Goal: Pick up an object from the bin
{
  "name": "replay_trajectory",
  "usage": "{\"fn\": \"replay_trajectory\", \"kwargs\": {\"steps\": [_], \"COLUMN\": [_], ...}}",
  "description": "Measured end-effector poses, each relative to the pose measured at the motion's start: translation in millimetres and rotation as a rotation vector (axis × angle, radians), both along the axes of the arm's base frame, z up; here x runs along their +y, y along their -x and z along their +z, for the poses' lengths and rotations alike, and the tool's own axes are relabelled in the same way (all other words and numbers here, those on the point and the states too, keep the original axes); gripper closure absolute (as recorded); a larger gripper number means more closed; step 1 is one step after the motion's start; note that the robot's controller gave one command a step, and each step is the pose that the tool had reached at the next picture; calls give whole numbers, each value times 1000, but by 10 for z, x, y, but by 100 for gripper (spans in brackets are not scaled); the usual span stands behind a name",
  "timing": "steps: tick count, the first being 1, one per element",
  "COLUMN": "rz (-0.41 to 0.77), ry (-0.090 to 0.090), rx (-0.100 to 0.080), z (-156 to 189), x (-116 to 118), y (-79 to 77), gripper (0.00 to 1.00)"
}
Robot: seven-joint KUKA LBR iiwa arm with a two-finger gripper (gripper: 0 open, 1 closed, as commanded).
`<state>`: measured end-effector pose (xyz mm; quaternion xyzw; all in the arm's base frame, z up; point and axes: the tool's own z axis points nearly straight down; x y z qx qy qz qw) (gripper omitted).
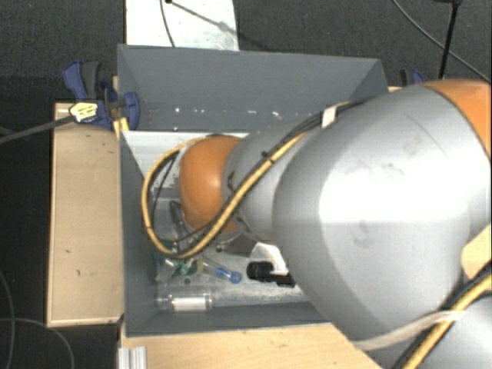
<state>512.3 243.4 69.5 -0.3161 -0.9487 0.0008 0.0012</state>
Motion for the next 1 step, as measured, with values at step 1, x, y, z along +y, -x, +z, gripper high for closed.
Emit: {"fn": "replay_trajectory", "kwargs": {"steps": [1], "rz": [-1], "ry": [-1], "rx": [0], "z": [2], "x": [1], "y": [0], "gripper": [0]}}
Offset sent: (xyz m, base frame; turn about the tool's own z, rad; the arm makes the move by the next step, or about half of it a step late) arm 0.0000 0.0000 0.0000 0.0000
